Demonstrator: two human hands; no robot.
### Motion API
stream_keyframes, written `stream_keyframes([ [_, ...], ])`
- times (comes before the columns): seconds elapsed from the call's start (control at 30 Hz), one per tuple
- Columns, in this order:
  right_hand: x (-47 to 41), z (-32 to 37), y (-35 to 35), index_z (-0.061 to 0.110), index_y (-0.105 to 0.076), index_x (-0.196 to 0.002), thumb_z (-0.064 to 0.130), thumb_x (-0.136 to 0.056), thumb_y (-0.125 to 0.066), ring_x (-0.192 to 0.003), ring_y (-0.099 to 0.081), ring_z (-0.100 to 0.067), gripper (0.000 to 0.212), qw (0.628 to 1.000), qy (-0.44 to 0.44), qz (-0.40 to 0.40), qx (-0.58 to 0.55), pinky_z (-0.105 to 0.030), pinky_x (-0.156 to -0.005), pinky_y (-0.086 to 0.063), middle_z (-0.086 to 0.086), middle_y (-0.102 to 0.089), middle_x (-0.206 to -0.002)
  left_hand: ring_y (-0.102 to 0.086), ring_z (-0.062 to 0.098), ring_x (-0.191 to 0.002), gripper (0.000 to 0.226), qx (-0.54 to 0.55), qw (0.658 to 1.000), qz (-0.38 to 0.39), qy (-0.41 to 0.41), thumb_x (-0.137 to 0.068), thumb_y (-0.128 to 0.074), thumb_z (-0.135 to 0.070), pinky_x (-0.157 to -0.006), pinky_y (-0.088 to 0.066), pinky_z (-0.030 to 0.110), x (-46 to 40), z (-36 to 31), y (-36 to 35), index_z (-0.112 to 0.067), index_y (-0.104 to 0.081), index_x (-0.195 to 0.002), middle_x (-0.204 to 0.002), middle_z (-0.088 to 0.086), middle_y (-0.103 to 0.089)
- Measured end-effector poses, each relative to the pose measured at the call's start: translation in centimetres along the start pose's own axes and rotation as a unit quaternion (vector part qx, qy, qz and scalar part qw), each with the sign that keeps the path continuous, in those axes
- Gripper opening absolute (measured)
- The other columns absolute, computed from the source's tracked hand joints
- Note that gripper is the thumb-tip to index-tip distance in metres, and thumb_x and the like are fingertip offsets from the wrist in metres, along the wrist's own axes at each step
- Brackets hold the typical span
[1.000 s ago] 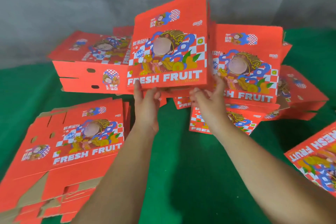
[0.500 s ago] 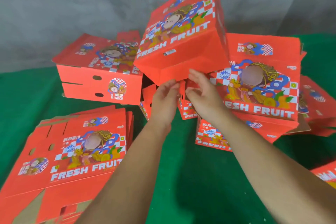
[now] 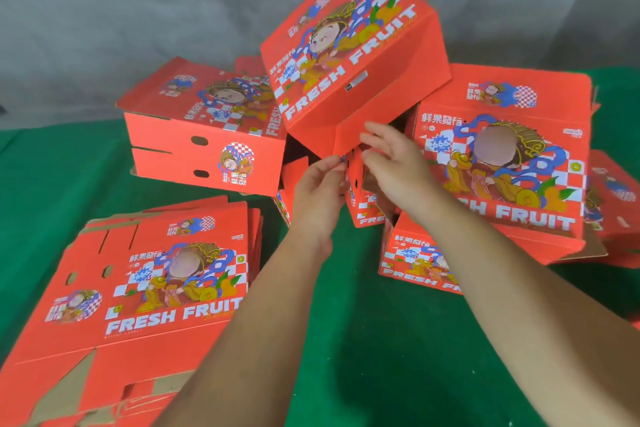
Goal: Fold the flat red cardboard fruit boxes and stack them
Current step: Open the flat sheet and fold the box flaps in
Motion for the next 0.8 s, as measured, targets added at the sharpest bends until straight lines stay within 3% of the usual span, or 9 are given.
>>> stream_keyframes([
  [0.17,2.5,-0.5,-1.5,0.029,-0.049,-0.149,0.009,-0.098,-0.053,-0.122,-0.058,-0.001,0.055,1.000,0.007,0.001,0.027,-0.026,-0.106,-0.046,0.002,-0.054,-0.149,-0.068,0.011,-0.091,0.019,0.018,1.000,0.001,0.015,-0.102,-0.060,-0.020,-0.076,-0.055,0.018,1.0,0.4,-0.4,-0.022,-0.067,-0.119,-0.122,0.004,-0.074],
  [0.37,4.8,-1.3,-2.4,0.028,-0.056,-0.141,0.004,-0.095,-0.053,-0.127,-0.055,0.000,0.052,0.999,-0.001,-0.032,-0.016,-0.025,-0.109,-0.043,0.010,-0.060,-0.133,-0.070,0.027,-0.115,0.021,0.032,0.999,0.000,0.027,-0.105,-0.055,-0.016,-0.108,-0.051,0.046,2.4,1.7,-0.2,-0.017,-0.065,-0.124,-0.128,0.013,-0.071],
  [0.57,7.0,-2.2,-3.1,0.028,-0.061,-0.130,0.002,-0.092,-0.051,-0.120,-0.060,0.000,0.047,0.998,-0.016,-0.044,-0.038,-0.029,-0.104,-0.048,0.006,-0.066,-0.125,-0.071,0.027,-0.115,0.020,0.047,0.998,-0.010,0.042,-0.105,-0.057,-0.015,-0.106,-0.053,0.040,3.6,3.0,0.7,-0.017,-0.066,-0.122,-0.128,0.013,-0.071],
  [0.73,9.9,-4.0,-7.3,0.037,-0.060,-0.120,0.016,-0.082,-0.047,-0.111,-0.057,0.014,0.046,0.998,-0.054,0.023,-0.032,-0.013,-0.097,-0.045,0.021,-0.065,-0.117,-0.070,0.024,-0.114,0.020,0.036,0.996,-0.060,0.053,-0.103,-0.057,-0.014,-0.108,-0.053,0.044,5.0,6.0,3.8,-0.017,-0.069,-0.118,-0.122,0.010,-0.073],
  [0.8,11.4,-5.6,-10.0,0.040,-0.058,-0.121,0.013,-0.086,-0.048,-0.105,-0.058,0.016,0.045,0.993,-0.092,0.073,-0.010,-0.016,-0.093,-0.046,0.023,-0.064,-0.114,-0.070,0.020,-0.115,0.021,0.013,0.992,-0.103,0.077,-0.103,-0.054,-0.014,-0.107,-0.053,0.043,6.1,8.1,6.2,-0.018,-0.071,-0.115,-0.118,0.005,-0.075],
])
Point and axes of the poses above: each hand's wrist, its own x-axis away from the middle knuckle, its own y-axis out of the back of the hand, z = x × y, the point moved 3 cm from there along -x, towards the middle knuckle
